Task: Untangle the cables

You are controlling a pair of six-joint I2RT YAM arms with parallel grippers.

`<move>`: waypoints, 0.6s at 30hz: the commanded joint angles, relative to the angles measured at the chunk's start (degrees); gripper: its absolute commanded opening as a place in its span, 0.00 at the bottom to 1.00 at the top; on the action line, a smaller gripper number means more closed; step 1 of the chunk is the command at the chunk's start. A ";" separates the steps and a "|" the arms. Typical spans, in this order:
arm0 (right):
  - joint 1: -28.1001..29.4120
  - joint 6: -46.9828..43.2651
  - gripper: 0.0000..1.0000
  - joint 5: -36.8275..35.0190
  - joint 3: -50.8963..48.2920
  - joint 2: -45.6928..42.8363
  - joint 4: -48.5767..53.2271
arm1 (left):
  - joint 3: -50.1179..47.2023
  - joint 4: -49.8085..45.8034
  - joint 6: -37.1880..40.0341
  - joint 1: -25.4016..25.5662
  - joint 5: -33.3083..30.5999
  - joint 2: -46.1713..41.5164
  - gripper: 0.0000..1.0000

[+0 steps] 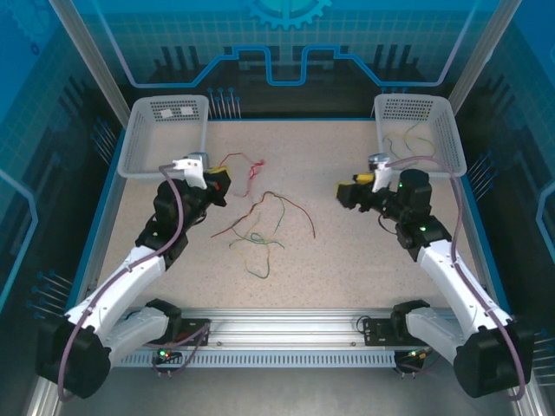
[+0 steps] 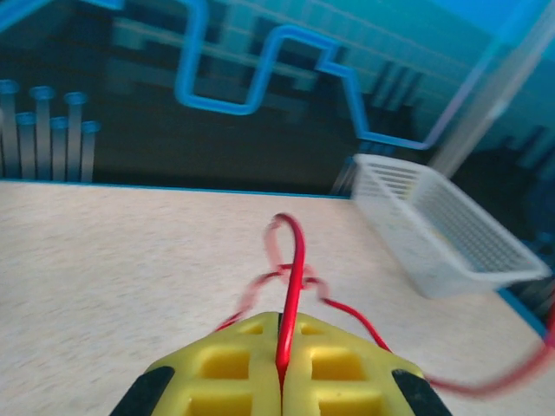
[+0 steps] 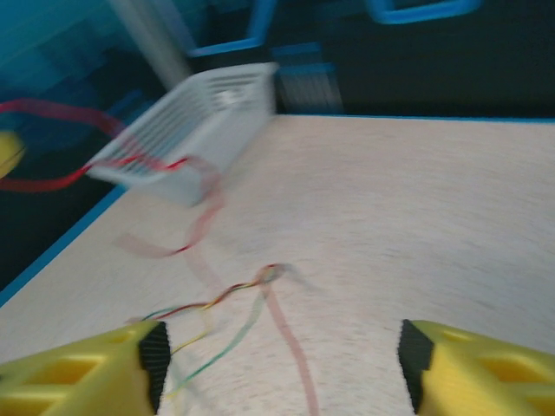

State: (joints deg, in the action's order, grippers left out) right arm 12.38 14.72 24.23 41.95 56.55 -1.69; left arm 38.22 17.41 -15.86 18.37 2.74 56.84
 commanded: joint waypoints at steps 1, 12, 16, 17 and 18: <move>5.98 -10.03 0.80 10.12 1.67 -1.03 -3.02 | 3.84 2.68 -1.97 0.12 14.47 1.77 0.00; 16.64 -14.91 0.99 -2.68 -0.10 -0.61 -8.79 | 7.34 3.96 -1.87 4.62 18.33 5.26 0.00; 17.76 -12.79 0.99 -6.50 0.92 3.49 -10.41 | 9.27 3.44 -1.15 6.38 19.22 6.79 0.00; 17.76 -11.98 0.99 -7.55 1.60 4.66 -10.35 | 9.71 3.36 -0.96 6.86 19.81 7.19 0.00; 17.73 -11.61 0.99 -7.48 2.04 5.57 -10.34 | 10.13 3.31 -0.78 7.17 20.51 7.55 0.00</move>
State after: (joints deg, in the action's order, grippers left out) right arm 29.61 1.89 20.73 42.11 59.94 -10.17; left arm 45.56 18.79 -17.65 24.62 20.12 63.46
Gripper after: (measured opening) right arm 0.989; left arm 0.052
